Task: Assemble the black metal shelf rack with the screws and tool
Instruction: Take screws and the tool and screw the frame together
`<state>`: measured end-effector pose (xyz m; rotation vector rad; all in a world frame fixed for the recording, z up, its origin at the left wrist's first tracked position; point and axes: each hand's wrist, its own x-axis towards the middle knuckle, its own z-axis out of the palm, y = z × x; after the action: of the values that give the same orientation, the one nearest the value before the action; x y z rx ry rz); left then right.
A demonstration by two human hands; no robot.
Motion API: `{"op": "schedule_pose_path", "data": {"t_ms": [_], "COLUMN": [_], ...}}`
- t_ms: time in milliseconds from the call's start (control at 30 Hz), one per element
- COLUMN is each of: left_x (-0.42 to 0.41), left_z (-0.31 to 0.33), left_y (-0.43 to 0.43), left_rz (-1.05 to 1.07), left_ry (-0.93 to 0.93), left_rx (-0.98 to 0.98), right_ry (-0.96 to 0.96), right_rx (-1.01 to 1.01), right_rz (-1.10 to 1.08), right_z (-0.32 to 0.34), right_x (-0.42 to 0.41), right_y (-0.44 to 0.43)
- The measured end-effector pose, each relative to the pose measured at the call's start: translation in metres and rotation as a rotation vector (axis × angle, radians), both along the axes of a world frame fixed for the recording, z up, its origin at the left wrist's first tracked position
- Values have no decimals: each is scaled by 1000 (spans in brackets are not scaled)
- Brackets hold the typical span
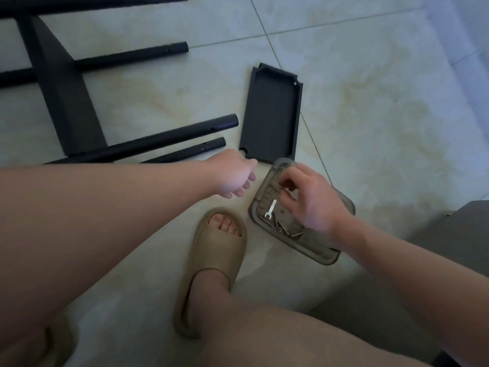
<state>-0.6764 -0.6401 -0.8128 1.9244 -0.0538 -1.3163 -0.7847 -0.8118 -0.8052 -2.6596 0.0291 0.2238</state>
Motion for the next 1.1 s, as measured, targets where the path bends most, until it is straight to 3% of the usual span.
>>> {"op": "schedule_pose_path", "data": {"t_ms": [233, 367, 500, 633, 833, 967, 1100], "left_x": [40, 58, 70, 88, 120, 119, 110], "left_z": [60, 75, 66, 38, -13, -38, -47], "left_y": [60, 125, 180, 223, 272, 275, 267], "left_rz": [370, 501, 591, 744, 647, 472, 399], "left_ry": [259, 460, 537, 380, -233, -128, -117], "left_rx": [-220, -363, -421, -298, 39, -8, -93], "right_ry": [-263, -262, -218, -207, 322, 493, 413], "right_rx": [73, 84, 86, 136, 1, 11, 22], "right_rz": [128, 275, 390, 387, 382, 448, 463], "right_z": [98, 116, 101, 64, 5, -15, -25], "right_x": [63, 93, 120, 144, 180, 182, 174], "right_y": [80, 142, 197, 227, 236, 236, 243]}}
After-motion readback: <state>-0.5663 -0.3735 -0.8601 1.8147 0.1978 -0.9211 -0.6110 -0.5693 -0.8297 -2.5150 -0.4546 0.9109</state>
